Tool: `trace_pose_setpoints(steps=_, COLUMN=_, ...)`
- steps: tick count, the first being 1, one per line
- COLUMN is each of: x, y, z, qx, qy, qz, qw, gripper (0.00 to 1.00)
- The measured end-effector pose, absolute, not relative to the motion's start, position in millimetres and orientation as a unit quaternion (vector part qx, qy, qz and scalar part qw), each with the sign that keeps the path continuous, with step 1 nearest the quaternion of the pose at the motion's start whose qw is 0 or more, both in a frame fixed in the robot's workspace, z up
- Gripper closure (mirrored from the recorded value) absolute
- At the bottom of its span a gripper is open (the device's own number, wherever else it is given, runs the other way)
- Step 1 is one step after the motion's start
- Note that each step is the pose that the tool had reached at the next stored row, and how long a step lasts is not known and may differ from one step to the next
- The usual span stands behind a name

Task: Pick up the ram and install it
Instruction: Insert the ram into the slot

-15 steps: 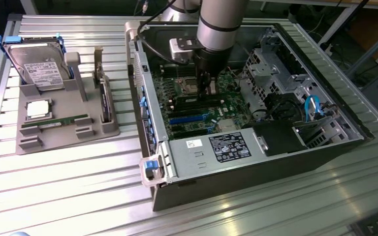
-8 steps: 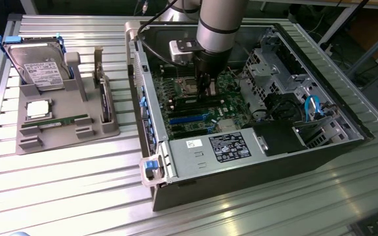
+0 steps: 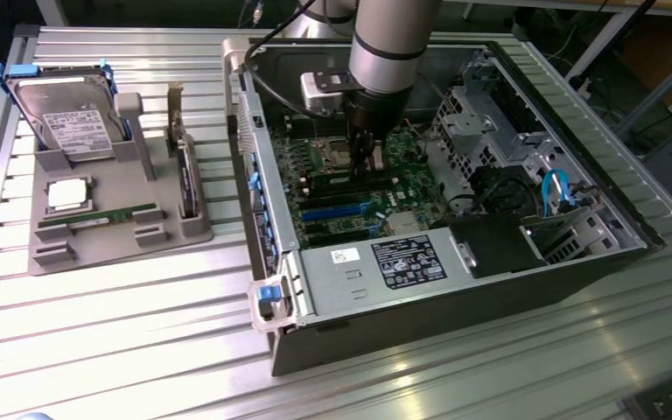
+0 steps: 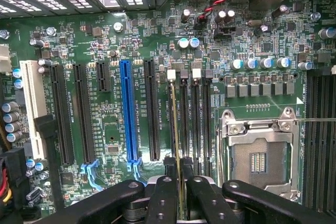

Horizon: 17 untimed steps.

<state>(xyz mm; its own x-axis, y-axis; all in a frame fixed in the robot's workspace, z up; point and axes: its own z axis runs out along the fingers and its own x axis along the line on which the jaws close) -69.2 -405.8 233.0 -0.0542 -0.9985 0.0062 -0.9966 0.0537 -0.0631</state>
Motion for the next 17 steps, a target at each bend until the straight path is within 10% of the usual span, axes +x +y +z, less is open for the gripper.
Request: trace_pose_setpoints(steps=17, x=-69.2, y=-405.8, z=228.1, qx=-0.687, qy=0.726, qz=-0.025, qw=0.019, gripper=0.86)
